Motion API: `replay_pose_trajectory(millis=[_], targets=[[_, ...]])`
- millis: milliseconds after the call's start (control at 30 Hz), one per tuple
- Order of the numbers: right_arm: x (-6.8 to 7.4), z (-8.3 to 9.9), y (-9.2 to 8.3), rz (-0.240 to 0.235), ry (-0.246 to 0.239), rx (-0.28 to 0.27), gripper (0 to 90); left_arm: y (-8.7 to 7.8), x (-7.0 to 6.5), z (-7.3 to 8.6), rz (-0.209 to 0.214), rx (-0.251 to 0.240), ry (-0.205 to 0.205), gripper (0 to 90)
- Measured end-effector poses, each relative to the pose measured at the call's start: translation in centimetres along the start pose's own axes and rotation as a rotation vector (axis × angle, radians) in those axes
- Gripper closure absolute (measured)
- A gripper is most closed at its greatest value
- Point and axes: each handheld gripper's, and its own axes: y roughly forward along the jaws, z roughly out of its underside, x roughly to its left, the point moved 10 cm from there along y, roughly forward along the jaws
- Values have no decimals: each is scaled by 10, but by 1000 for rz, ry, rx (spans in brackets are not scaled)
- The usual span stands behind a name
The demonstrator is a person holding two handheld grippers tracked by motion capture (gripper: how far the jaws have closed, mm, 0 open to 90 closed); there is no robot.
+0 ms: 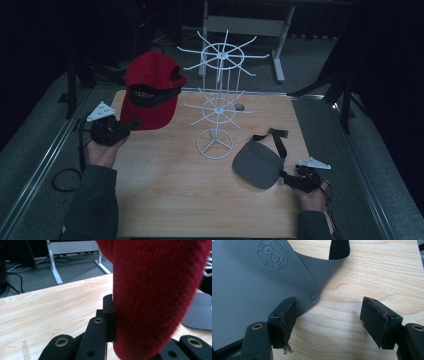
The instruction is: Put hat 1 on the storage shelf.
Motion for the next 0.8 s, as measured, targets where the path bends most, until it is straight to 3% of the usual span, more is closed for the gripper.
replay_pose_trajectory(millis=[500,667,800], targets=[[0,0,0,0,-1,0,290,-8,-2,-24,4,-49,5,855],[0,0,0,0,-2,0,290,-7,-2,-25,-13,-41,12,860],[0,0,0,-1,-2,-1,290,-9,0,-29,-21,-73,2,861]])
